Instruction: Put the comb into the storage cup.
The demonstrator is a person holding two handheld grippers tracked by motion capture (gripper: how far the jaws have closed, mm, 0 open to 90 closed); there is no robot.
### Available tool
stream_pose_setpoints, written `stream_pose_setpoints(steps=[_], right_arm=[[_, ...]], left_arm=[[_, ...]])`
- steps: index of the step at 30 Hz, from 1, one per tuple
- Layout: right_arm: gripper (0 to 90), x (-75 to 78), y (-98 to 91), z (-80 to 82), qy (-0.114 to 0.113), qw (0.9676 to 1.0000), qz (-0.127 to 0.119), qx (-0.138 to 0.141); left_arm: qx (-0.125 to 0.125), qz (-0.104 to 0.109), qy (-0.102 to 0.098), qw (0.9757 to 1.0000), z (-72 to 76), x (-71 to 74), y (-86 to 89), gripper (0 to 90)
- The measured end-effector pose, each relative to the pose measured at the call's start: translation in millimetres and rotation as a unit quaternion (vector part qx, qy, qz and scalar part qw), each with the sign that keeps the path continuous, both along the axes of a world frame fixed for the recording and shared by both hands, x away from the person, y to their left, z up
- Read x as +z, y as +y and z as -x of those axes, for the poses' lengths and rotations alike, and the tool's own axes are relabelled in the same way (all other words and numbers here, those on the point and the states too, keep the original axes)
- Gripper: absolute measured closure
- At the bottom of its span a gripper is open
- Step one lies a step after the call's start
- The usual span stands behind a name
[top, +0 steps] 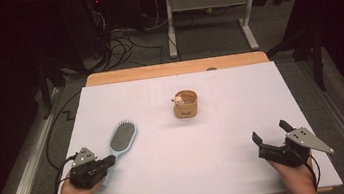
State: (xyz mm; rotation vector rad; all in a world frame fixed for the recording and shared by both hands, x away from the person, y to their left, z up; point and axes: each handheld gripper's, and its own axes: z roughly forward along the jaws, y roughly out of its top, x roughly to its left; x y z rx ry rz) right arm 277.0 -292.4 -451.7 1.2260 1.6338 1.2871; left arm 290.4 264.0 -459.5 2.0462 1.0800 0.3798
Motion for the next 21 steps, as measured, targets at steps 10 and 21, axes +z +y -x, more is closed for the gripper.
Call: stream_pose_setpoints(steps=[10, 21], right_arm=[[2.7, 0.2, -1.4, 0.3, 0.0, 1.0, -0.003, -0.002], [3.1, -0.7, -0.7, -0.5, 0.002, 1.0, -0.002, -0.001]], left_arm=[[0.005, 0.018, -0.015, 0.9997, 0.8, 2.7, 2.6, 70.4], [0.018, 0.033, -0.006, 0.9993, -3.9, -0.2, 8.7, 47.1]])
